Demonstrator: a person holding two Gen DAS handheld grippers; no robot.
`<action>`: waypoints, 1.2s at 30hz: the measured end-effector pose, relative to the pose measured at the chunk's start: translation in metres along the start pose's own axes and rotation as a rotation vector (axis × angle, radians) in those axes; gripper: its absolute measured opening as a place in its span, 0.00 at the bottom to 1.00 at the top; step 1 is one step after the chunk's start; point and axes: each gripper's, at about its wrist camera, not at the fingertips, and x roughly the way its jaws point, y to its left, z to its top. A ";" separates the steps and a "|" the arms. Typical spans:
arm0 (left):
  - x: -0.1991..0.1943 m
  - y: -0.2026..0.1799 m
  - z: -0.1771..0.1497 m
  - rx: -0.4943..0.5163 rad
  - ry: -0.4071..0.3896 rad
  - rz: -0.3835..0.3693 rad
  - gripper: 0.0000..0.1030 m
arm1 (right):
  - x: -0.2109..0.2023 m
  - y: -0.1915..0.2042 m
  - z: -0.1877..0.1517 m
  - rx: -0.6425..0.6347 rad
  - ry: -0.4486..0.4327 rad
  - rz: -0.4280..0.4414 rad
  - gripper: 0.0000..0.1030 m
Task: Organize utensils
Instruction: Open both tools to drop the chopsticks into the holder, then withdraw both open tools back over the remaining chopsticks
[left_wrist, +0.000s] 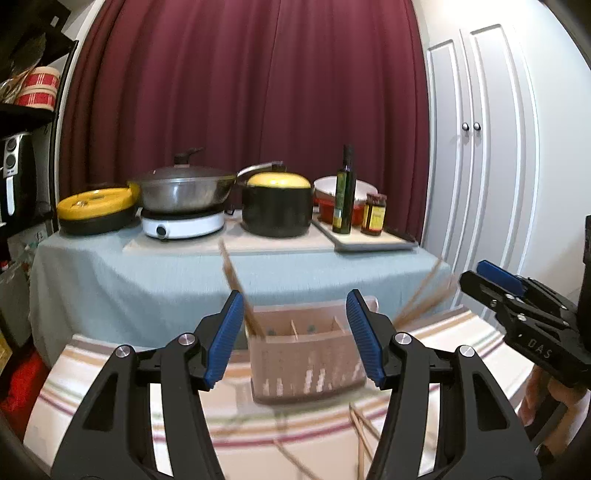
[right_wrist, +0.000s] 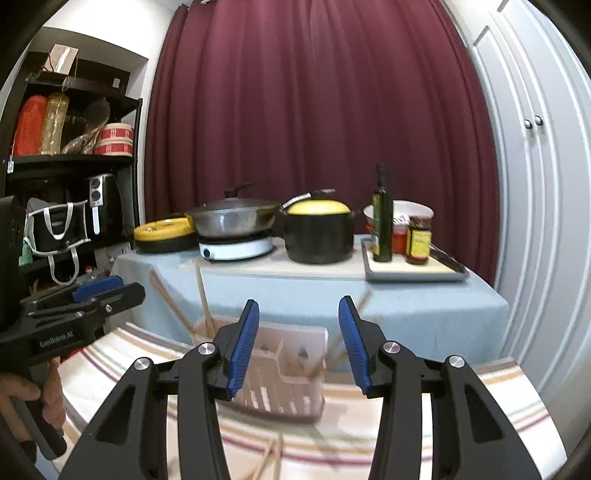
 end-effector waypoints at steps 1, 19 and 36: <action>-0.003 -0.001 -0.006 -0.002 0.013 0.003 0.55 | -0.006 -0.002 -0.008 0.008 0.010 -0.006 0.44; -0.044 -0.008 -0.130 -0.013 0.232 0.021 0.55 | -0.043 -0.001 -0.139 0.022 0.226 -0.029 0.44; -0.048 -0.014 -0.184 -0.024 0.287 -0.025 0.54 | -0.048 0.022 -0.202 0.001 0.317 0.036 0.25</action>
